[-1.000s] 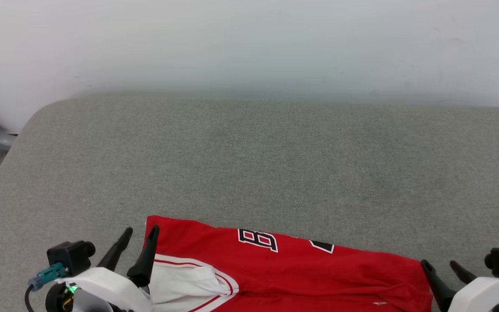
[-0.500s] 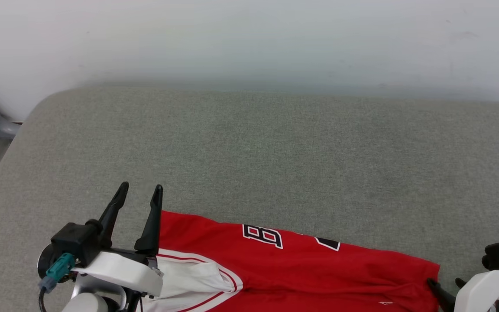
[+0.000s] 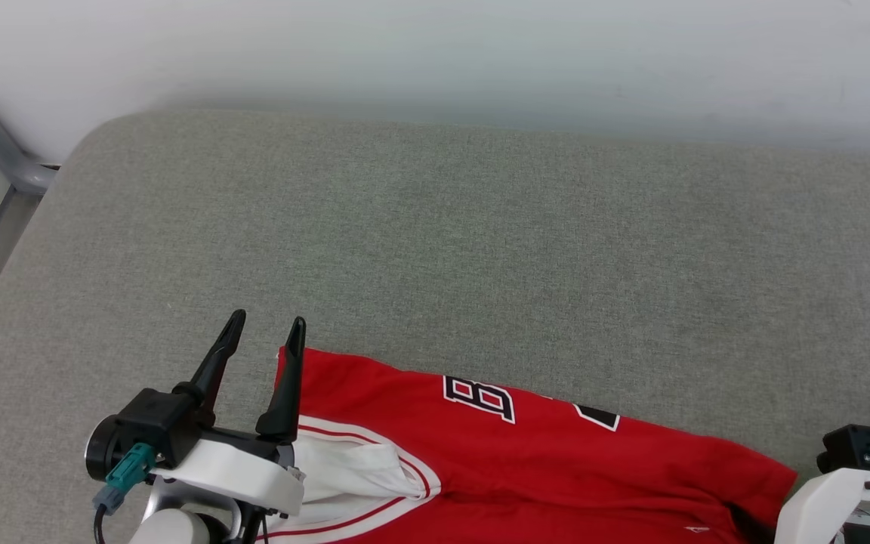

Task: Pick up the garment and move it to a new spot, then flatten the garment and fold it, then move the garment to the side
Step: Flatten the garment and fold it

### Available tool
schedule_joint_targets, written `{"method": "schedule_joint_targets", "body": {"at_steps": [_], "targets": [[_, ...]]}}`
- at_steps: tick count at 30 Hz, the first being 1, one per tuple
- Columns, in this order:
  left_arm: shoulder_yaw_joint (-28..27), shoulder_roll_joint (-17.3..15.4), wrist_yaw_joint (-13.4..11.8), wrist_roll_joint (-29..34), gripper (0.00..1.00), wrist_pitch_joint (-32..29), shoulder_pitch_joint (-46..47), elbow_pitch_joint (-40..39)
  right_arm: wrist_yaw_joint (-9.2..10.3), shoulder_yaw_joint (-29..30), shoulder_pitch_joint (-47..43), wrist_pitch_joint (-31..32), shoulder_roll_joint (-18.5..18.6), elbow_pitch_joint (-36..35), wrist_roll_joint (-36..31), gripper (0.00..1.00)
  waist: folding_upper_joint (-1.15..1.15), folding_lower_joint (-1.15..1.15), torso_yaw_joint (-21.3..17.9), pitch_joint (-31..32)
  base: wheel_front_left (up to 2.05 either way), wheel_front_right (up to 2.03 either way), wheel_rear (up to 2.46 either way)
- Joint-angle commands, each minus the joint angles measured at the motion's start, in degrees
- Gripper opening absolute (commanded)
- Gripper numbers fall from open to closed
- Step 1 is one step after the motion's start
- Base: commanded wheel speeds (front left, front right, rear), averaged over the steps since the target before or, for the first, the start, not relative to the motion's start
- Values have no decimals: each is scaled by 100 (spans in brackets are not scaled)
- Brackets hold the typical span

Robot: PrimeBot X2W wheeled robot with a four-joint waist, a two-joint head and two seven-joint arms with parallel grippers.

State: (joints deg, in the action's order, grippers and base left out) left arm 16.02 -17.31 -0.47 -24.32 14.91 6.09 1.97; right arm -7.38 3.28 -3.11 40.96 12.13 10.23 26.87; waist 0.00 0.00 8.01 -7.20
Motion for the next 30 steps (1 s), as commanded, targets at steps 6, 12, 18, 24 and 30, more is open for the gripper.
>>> {"method": "schedule_joint_targets", "body": {"at_steps": [6, 12, 18, 24, 30], "targets": [[-92, 101, 106, 207, 100, 38, -61, 145, -17, -267, 110, -20, -123, 107, 78, 0, 0, 0, -33, 89, 0, 0, 0], [-159, 96, 122, 303, 100, 38, -192, 280, -10, -222, 234, -161, 54, -158, 58, 0, 0, 0, -123, 347, 0, 0, 0], [-172, 70, 99, 312, 100, 38, -346, 376, -8, 157, 204, -106, 312, -165, 13, 0, 0, 0, -246, 504, 0, 0, 0], [-135, 77, 75, 295, 100, 39, -428, 423, -8, 888, 78, 30, 524, -121, -69, 0, 0, 0, -322, 572, 0, 0, 0], [-91, 102, 71, 253, 100, 38, -460, 492, -9, 1357, 80, 245, 375, -173, 164, 0, 0, 0, -368, 644, 0, 0, 0]]}}
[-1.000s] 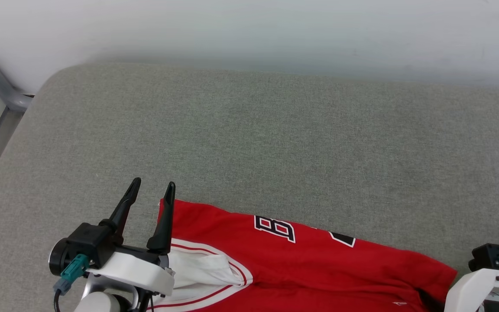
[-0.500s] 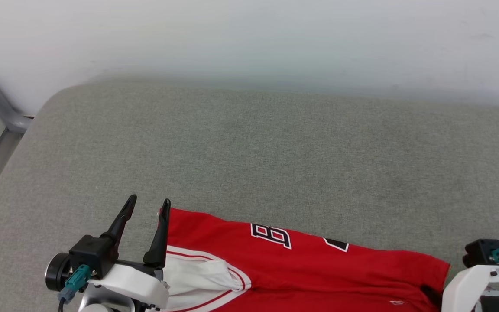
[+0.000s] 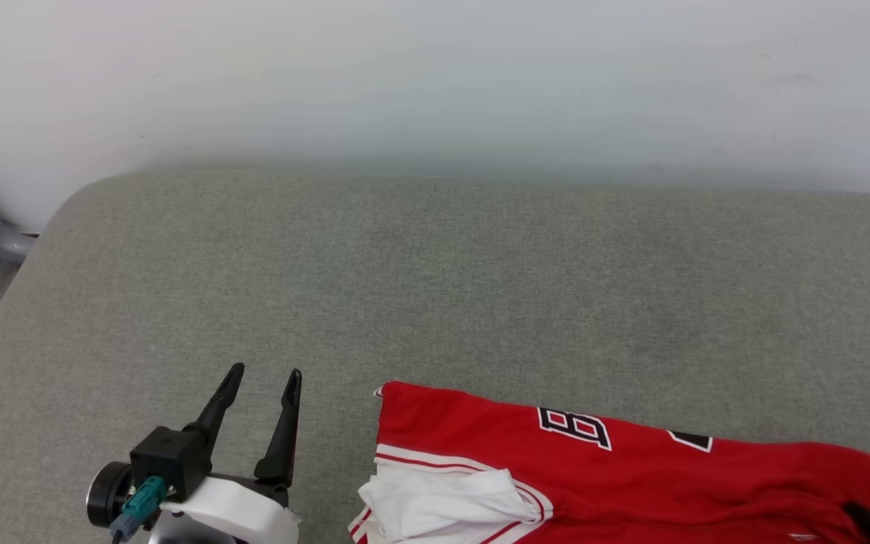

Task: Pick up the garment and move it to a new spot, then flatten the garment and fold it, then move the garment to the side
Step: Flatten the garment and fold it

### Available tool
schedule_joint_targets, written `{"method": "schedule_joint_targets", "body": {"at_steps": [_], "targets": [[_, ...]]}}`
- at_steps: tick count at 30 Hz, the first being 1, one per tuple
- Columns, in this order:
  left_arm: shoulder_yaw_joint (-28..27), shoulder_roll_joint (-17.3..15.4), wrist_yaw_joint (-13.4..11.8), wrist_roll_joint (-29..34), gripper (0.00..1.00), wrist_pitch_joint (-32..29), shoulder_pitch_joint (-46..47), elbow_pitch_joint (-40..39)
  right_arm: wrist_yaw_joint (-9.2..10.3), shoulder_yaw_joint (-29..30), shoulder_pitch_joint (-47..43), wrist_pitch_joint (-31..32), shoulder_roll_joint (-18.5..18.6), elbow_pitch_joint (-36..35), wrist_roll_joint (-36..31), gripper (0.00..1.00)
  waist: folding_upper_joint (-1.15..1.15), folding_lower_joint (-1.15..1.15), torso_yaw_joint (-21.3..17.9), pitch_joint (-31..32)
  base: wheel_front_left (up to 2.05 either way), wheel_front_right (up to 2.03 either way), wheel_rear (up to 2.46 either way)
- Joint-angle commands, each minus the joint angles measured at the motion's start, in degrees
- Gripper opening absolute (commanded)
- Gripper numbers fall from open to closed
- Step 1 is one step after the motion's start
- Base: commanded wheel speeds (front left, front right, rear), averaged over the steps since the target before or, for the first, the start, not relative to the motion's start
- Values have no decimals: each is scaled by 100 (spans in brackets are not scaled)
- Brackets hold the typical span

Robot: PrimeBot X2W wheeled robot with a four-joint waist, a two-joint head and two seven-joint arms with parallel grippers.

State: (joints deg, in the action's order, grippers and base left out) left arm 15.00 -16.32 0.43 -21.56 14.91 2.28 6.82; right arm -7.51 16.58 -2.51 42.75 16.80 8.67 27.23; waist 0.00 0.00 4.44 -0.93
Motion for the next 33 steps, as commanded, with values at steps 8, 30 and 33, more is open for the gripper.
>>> {"method": "schedule_joint_targets", "body": {"at_steps": [8, 30, 33], "targets": [[63, -27, -43, -3, 100, -32, -21, 64, 4, 207, 236, 1015, -988, -298, 1908, 0, 0, 0, 39, 79, 0, 0, 0], [150, 49, -53, 17, 100, -9, 467, 123, 4, -2774, 1184, 146, -1395, 571, 5105, 0, 0, 0, 731, -474, 0, 0, 0], [147, 112, -30, 8, 100, 0, 553, 162, 3, -3131, 1374, -228, -1394, 773, 4973, 0, 0, 0, 830, -634, 0, 0, 0]]}}
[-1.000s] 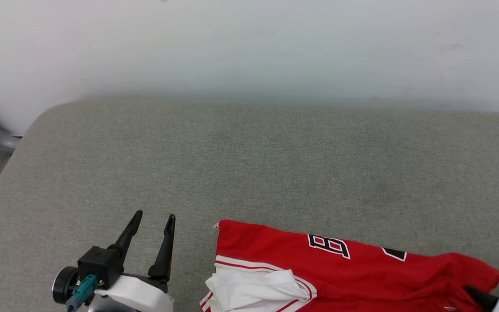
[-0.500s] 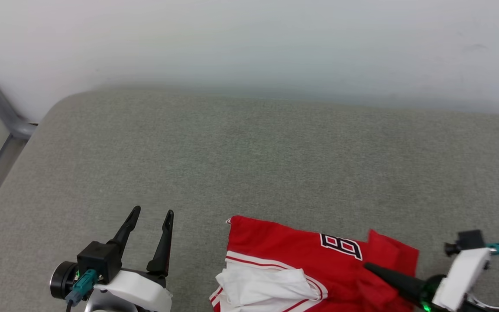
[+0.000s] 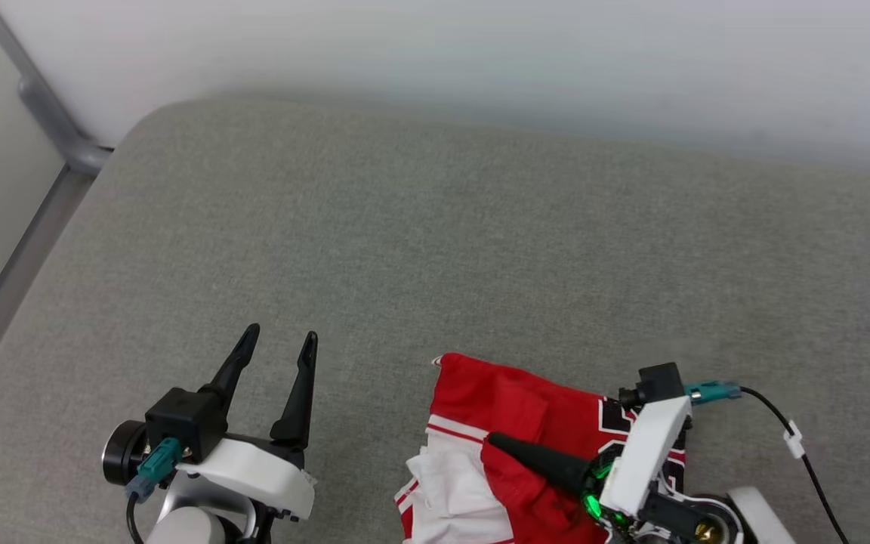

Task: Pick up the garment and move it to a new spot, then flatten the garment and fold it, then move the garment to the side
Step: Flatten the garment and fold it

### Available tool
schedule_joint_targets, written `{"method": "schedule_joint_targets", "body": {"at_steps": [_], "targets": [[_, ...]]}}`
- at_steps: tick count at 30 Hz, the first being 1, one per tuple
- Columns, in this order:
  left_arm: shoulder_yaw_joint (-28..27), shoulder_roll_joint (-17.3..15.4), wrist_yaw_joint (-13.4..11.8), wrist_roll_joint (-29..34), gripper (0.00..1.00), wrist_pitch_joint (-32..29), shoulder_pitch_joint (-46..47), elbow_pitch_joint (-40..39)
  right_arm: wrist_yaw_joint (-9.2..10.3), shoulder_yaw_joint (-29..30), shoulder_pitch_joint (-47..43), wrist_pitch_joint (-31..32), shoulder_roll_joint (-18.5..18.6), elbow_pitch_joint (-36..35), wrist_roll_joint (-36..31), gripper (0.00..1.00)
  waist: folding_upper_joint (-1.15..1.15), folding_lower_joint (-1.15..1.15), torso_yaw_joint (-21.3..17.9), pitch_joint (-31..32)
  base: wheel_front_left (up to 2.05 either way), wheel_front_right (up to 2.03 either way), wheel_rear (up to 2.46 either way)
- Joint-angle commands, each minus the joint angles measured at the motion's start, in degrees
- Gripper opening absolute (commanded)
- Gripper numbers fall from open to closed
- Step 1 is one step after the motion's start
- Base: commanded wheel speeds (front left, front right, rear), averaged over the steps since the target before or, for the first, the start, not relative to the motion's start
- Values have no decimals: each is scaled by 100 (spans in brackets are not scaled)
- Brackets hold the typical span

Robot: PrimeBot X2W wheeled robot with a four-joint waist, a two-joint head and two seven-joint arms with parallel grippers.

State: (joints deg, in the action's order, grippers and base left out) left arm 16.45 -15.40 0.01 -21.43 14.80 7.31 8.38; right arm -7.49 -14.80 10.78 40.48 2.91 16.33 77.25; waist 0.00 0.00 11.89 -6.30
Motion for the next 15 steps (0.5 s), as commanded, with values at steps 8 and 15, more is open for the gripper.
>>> {"method": "schedule_joint_targets", "body": {"at_steps": [8, 15], "targets": [[-52, 150, 88, 39, 100, 42, 202, 134, 1, -360, 334, -676, 1, 773, -594, 66, 0, 0, 169, -362, 0, 0, 0], [-142, 192, 137, 128, 100, 48, 205, 175, 0, -670, 486, -928, 30, 439, -556, 100, 0, 0, 6, -247, 0, 0, 0]]}}
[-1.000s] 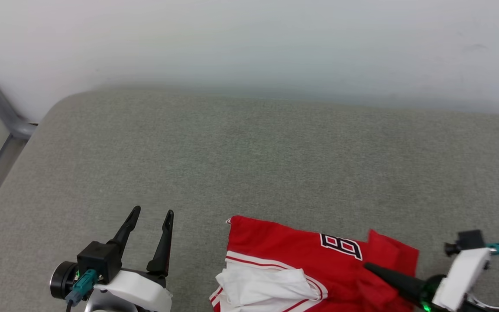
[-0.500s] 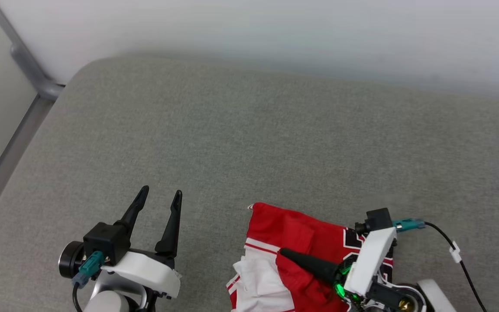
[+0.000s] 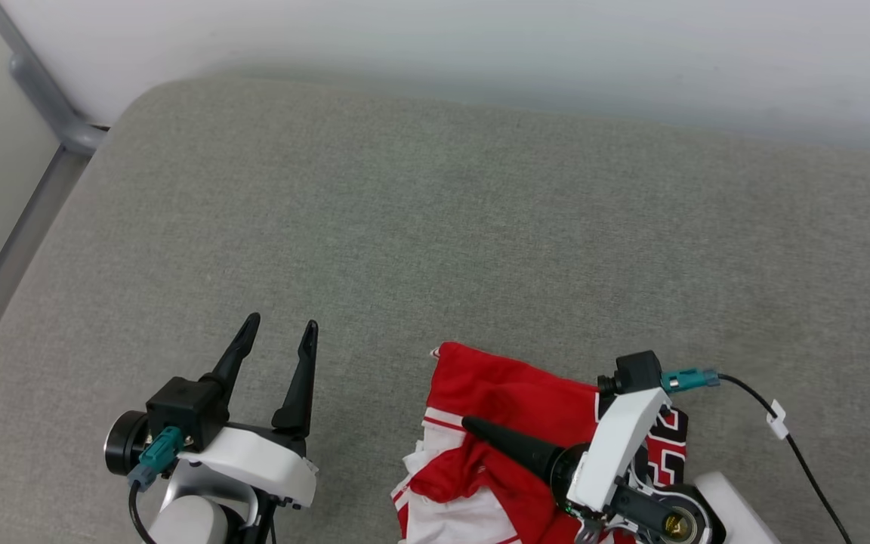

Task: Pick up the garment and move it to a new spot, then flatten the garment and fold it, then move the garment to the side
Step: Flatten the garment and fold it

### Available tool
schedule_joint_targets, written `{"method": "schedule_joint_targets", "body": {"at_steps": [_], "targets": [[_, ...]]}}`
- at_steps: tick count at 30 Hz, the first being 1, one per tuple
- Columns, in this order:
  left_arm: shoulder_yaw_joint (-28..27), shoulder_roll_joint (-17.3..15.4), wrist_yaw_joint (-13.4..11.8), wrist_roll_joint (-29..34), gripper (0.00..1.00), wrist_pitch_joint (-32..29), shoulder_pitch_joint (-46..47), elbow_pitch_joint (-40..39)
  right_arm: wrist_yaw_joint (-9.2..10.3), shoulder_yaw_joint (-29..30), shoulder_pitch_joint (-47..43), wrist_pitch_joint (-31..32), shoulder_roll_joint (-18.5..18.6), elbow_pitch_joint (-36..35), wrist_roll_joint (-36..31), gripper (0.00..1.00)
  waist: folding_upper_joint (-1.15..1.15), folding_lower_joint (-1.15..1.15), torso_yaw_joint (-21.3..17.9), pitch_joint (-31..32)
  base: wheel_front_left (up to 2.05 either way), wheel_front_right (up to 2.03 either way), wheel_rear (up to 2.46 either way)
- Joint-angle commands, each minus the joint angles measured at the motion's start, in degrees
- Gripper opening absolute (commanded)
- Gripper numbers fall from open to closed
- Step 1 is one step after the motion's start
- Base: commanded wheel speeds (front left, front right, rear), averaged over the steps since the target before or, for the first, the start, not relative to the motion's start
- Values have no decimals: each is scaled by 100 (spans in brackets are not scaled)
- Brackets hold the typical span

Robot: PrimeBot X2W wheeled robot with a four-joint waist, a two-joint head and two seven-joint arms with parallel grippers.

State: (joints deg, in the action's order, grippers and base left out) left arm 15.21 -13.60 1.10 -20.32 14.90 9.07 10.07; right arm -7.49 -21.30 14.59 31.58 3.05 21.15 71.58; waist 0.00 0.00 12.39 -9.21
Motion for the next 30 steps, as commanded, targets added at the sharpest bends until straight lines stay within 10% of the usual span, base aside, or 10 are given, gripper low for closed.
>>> {"method": "schedule_joint_targets", "body": {"at_steps": [1, 10, 18, 30], "targets": [[-26, 8, 32, 35, 100, 38, 20, 12, 1, -69, 93, -79, 67, -132, -32, 100, 0, 0, -78, 80, 0, 0, 0], [-60, -47, 3, 69, 100, 39, -237, 65, 1, -211, -140, -1378, 792, -874, -1104, 100, 0, 0, -493, 511, 0, 0, 0], [-87, -92, -84, -4, 100, -17, -438, 59, 1, 904, -470, -2507, 1274, -556, -2965, 100, 0, 0, -825, 771, 0, 0, 0], [-260, -178, -352, -109, 100, -38, -837, -38, 1, 2502, -1229, -3344, 850, -1495, -5612, 100, 0, 0, -1147, 1044, 0, 0, 0]]}}
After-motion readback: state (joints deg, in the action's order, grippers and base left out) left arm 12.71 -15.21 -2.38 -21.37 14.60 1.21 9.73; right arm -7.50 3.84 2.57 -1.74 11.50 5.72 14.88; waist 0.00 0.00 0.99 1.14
